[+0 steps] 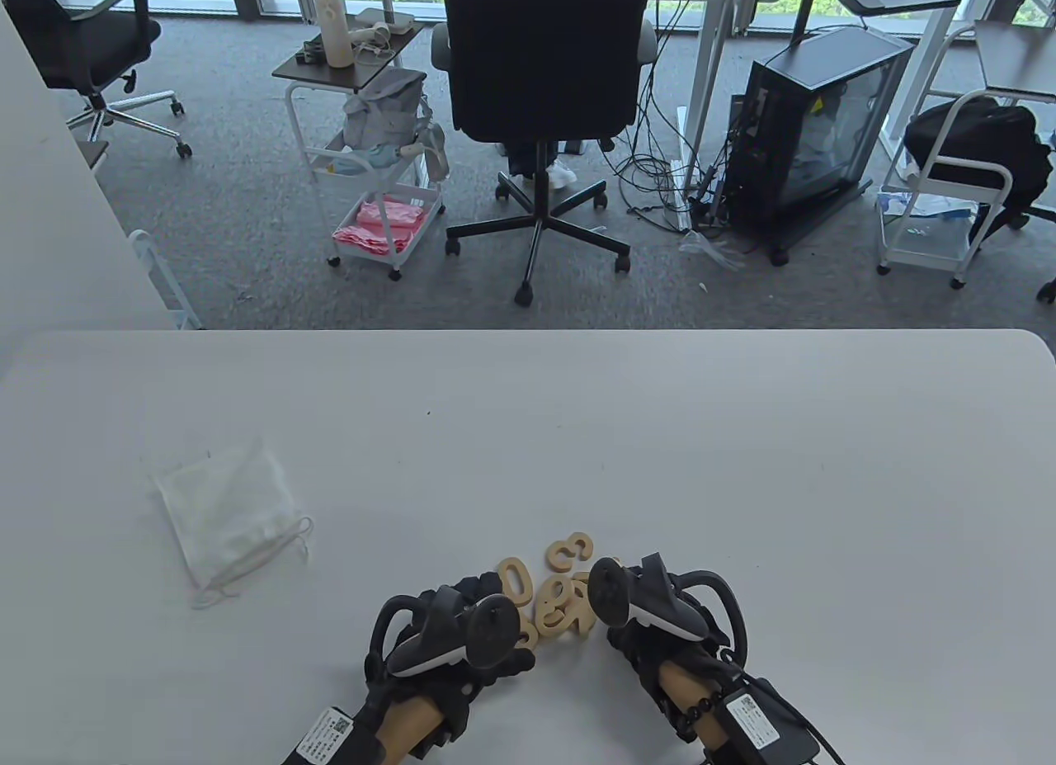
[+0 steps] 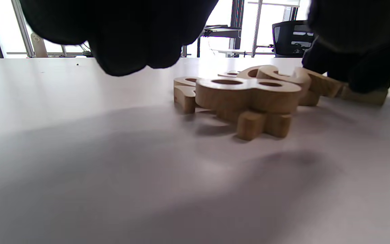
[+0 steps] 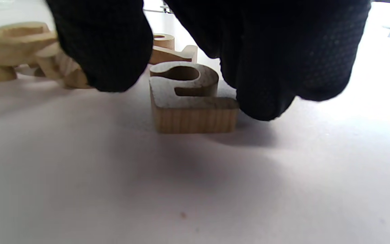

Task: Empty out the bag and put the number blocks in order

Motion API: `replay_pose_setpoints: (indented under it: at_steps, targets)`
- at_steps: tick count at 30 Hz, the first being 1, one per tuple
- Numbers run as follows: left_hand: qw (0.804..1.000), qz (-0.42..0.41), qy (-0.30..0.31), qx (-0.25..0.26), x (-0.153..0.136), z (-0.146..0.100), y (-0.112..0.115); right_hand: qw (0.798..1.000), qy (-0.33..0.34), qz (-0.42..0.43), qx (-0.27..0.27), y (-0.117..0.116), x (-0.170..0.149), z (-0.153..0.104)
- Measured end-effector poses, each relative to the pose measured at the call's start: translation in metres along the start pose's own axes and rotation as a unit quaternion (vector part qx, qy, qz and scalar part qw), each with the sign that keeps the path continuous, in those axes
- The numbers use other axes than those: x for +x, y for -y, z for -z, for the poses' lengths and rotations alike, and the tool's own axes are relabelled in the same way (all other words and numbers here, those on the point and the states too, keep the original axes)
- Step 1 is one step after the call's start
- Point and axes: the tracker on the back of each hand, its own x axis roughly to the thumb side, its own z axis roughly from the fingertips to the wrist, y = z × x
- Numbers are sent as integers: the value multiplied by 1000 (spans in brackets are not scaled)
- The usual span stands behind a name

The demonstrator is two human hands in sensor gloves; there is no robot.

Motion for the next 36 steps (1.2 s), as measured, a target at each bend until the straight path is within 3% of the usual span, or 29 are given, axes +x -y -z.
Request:
replay_pose_setpoints:
  at_steps: [9, 17, 23, 26, 28, 30, 32, 36]
  targets:
    - [996, 82, -32, 14, 19, 7, 12, 995, -34, 63, -75, 31, -34, -21]
    - [990, 132, -31, 31, 30, 9, 17, 993, -39, 80, -75, 32, -40, -26]
    - [993, 109, -26, 37, 27, 7, 13, 993, -35, 79, -82, 32, -37, -26]
    - [995, 86, -9, 58, 18, 2, -4, 992, -33, 78, -92, 33, -38, -27]
    - [995, 63, -15, 80, 3, -6, -25, 991, -23, 78, -111, 34, -38, -29]
    - [995, 66, 17, 74, -15, -10, -38, 988, -9, 79, -131, 35, -35, -31]
    - [996, 61, 2, 72, -34, -14, -39, 986, 21, 76, -145, 35, -29, -32]
    - [998, 60, 18, 6, -59, -10, -25, 979, 91, 65, -170, 30, -9, -34]
